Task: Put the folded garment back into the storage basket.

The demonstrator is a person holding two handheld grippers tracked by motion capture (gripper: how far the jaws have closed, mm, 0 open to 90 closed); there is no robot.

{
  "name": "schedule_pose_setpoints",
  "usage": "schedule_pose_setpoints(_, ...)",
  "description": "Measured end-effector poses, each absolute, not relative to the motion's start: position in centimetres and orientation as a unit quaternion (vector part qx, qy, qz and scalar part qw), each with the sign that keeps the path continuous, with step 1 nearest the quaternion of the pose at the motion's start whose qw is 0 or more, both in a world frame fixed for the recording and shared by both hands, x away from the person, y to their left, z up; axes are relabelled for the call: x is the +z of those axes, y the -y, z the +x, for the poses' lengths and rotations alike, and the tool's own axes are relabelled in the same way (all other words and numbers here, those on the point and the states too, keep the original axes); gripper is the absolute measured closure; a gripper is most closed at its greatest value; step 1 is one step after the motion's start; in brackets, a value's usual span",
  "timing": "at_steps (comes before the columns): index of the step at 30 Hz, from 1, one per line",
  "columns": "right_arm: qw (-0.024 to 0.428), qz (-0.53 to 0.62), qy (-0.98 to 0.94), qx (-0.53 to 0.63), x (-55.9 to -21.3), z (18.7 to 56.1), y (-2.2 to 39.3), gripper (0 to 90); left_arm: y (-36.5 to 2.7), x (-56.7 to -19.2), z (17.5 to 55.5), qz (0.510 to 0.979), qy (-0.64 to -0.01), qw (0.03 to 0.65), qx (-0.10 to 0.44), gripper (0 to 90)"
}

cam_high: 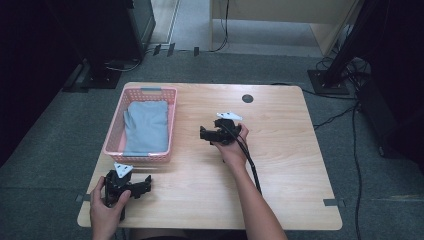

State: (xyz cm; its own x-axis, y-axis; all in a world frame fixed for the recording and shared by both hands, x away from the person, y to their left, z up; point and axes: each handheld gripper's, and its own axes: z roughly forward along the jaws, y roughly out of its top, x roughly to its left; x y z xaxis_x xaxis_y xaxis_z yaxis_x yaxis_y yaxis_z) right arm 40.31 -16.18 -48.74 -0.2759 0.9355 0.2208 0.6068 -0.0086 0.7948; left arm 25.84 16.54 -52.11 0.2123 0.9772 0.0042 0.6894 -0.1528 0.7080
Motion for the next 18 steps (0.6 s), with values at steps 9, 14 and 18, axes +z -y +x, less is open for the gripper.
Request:
schedule_pose_setpoints(9,0.198,0.581,-0.664,0.428,-48.9,40.1,17.7,0.0,-16.5,-52.1,25.8,0.720,-0.579,0.297,0.242,0.0)
schedule_pose_setpoints(14,0.202,0.586,-0.663,0.420,-49.2,39.8,18.4,0.0,-16.5,-52.1,25.8,0.720,-0.579,0.297,0.242,0.0)
schedule_pose_setpoints(18,0.205,0.589,-0.662,0.416,-49.5,39.6,18.9,0.0,-16.5,-52.1,25.8,0.720,-0.579,0.297,0.242,0.0)
